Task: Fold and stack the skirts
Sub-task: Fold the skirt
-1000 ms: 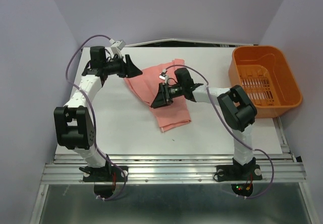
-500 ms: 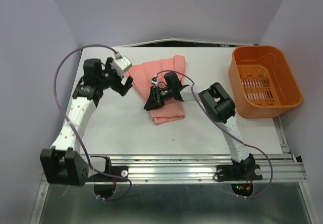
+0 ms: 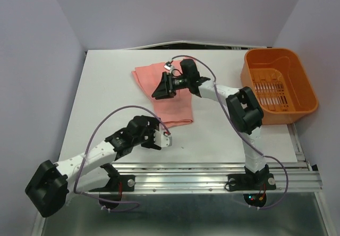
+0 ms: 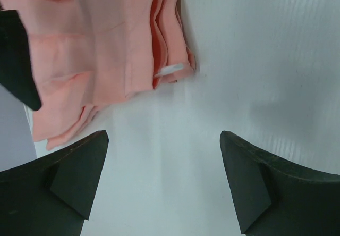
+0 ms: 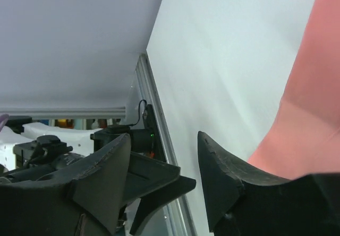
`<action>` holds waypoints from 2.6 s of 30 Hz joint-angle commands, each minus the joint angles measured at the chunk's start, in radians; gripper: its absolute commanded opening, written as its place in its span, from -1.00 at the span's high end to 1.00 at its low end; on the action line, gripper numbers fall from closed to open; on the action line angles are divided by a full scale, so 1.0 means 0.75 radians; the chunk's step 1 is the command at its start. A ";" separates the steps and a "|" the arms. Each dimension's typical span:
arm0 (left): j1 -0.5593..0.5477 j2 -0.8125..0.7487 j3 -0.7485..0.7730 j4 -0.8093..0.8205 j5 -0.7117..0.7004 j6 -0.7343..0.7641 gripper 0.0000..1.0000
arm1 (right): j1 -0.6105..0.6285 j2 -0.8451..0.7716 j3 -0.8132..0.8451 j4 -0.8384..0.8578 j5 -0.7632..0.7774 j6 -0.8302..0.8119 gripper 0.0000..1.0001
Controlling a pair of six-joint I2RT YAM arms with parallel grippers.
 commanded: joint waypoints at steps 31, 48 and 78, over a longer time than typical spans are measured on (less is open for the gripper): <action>-0.221 0.958 0.404 0.471 -0.586 -0.129 0.23 | -0.271 0.248 -0.095 -0.602 0.212 -0.657 0.05; -0.242 0.708 0.824 -0.725 0.015 -0.446 1.00 | -0.260 0.115 0.322 -0.737 0.404 -0.800 -0.51; -0.025 1.094 1.760 -1.493 0.457 -0.299 1.00 | -0.101 0.291 0.259 -0.718 0.178 -1.049 0.17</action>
